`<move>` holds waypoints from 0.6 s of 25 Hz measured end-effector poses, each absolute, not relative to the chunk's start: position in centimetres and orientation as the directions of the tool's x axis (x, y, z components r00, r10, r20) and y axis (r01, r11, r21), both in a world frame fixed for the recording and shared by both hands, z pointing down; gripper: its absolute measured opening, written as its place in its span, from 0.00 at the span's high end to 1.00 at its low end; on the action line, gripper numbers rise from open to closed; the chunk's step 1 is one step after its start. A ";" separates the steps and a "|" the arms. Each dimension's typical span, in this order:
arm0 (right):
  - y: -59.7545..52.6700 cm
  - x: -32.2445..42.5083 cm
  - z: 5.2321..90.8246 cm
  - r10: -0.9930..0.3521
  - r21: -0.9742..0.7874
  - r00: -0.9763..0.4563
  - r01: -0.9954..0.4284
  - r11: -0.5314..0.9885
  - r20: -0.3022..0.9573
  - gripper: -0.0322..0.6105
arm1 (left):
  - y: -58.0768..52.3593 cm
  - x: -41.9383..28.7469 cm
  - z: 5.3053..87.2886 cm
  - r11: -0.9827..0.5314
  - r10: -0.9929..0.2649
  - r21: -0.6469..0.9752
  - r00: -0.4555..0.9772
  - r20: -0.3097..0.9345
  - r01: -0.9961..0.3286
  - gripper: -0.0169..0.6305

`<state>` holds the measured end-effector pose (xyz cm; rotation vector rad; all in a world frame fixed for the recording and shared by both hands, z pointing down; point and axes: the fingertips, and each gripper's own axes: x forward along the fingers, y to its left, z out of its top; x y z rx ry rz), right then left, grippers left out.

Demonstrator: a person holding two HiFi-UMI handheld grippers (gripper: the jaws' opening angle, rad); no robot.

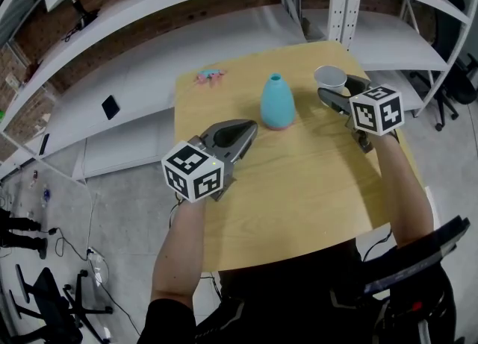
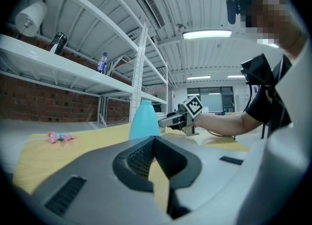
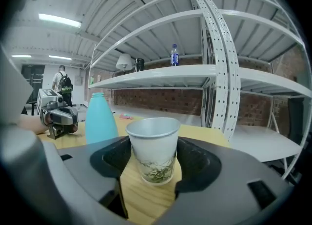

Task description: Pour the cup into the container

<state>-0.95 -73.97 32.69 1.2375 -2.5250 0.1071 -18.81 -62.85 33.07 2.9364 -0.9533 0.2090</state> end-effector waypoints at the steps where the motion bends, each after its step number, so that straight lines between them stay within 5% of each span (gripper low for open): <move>1: -74.0 -0.9 32.8 -0.756 0.067 -0.572 -0.782 0.620 0.317 0.50 | -62.9 -18.8 33.1 -0.809 -0.581 0.003 0.802 0.142 -0.587 0.97; 15: -74.0 -0.5 34.2 -0.752 -0.033 -0.590 -0.793 0.609 0.295 0.49 | -62.9 -19.0 33.1 -0.809 -0.581 0.003 0.801 0.146 -0.588 0.97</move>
